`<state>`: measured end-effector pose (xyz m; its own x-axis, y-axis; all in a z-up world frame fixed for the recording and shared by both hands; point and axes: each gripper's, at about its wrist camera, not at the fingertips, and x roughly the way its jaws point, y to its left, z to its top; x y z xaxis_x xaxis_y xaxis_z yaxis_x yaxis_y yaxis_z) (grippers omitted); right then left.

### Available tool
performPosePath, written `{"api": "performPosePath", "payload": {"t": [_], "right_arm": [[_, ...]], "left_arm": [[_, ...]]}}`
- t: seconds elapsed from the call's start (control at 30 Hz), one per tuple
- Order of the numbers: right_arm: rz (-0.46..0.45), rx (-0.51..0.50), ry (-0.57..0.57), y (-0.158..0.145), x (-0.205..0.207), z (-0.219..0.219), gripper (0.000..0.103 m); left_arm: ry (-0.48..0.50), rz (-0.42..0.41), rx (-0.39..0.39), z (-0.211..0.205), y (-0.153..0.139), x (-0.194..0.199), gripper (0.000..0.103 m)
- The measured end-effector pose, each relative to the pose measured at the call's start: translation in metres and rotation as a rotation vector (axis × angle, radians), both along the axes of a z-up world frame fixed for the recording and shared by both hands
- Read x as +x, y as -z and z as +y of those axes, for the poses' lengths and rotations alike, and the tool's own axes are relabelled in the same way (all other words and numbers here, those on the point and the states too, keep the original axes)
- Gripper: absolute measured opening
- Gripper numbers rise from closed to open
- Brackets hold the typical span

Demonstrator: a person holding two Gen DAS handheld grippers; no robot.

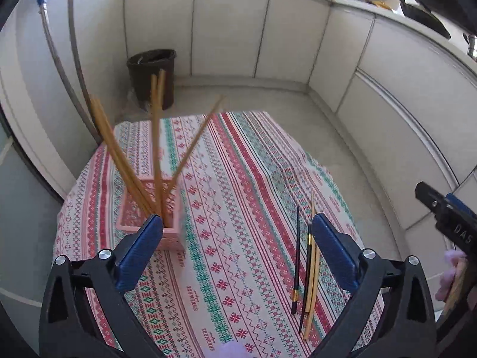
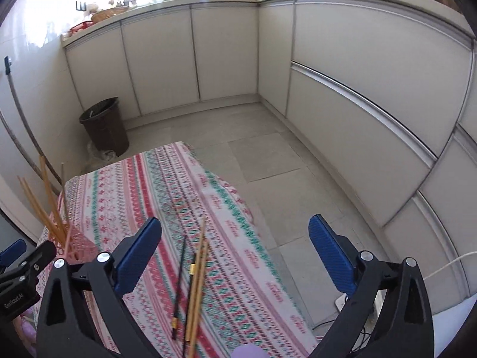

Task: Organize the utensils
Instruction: 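Grasp a wooden chopstick with the left tool while the right tool grasps another, then lift both held chopsticks and carry them over the pink basket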

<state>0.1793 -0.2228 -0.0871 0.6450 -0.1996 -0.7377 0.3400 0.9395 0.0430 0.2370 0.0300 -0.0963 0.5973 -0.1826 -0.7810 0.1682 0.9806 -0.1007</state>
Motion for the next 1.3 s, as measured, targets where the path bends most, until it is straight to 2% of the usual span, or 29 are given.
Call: {"api": "performPosePath", "payload": {"t": [0.17,0.3,0.43,0.53,0.67,0.7,0.77,0.83,0.93,0.97,1.07,1.17,1.3], "right_arm": [[0.060,0.058,0.034,0.015,-0.006,-0.036,0.096],[0.043,0.204,0.083,0.016,-0.010,-0.067,0.096],[0.008,0.373,0.149,0.018,-0.018,-0.100,0.096],[0.035,0.444,0.192,0.028,-0.015,-0.113,0.096],[0.045,0.485,0.203,0.034,-0.005,-0.121,0.096],[0.046,0.502,0.204,0.036,-0.003,-0.122,0.096],[0.060,0.549,0.189,0.041,0.001,-0.120,0.096],[0.072,0.578,0.173,0.046,0.005,-0.116,0.096],[0.087,0.558,0.160,0.047,0.009,-0.109,0.096],[0.088,0.548,0.162,0.047,0.010,-0.108,0.096],[0.092,0.535,0.165,0.048,0.010,-0.106,0.096],[0.122,0.577,0.164,0.058,0.013,-0.105,0.096],[0.189,0.661,0.168,0.080,0.020,-0.103,0.096]], "left_arm": [[0.088,0.172,0.024,-0.052,0.047,0.022,0.096],[0.145,0.235,0.078,-0.099,0.071,0.046,0.096],[0.200,0.254,0.140,-0.141,0.089,0.073,0.096],[0.246,0.252,0.166,-0.167,0.101,0.091,0.096],[0.235,0.254,0.097,-0.179,0.120,0.112,0.093],[0.228,0.262,0.082,-0.180,0.126,0.116,0.089],[0.225,0.283,0.072,-0.180,0.139,0.123,0.063],[0.232,0.281,0.099,-0.181,0.151,0.125,0.046],[0.245,0.196,0.138,-0.181,0.153,0.121,0.023],[0.247,0.190,0.137,-0.179,0.153,0.120,0.004],[0.258,0.199,0.113,-0.173,0.151,0.118,0.004],[0.251,0.252,0.021,-0.162,0.145,0.116,0.004],[0.269,0.272,-0.083,-0.148,0.122,0.106,0.004]]}}
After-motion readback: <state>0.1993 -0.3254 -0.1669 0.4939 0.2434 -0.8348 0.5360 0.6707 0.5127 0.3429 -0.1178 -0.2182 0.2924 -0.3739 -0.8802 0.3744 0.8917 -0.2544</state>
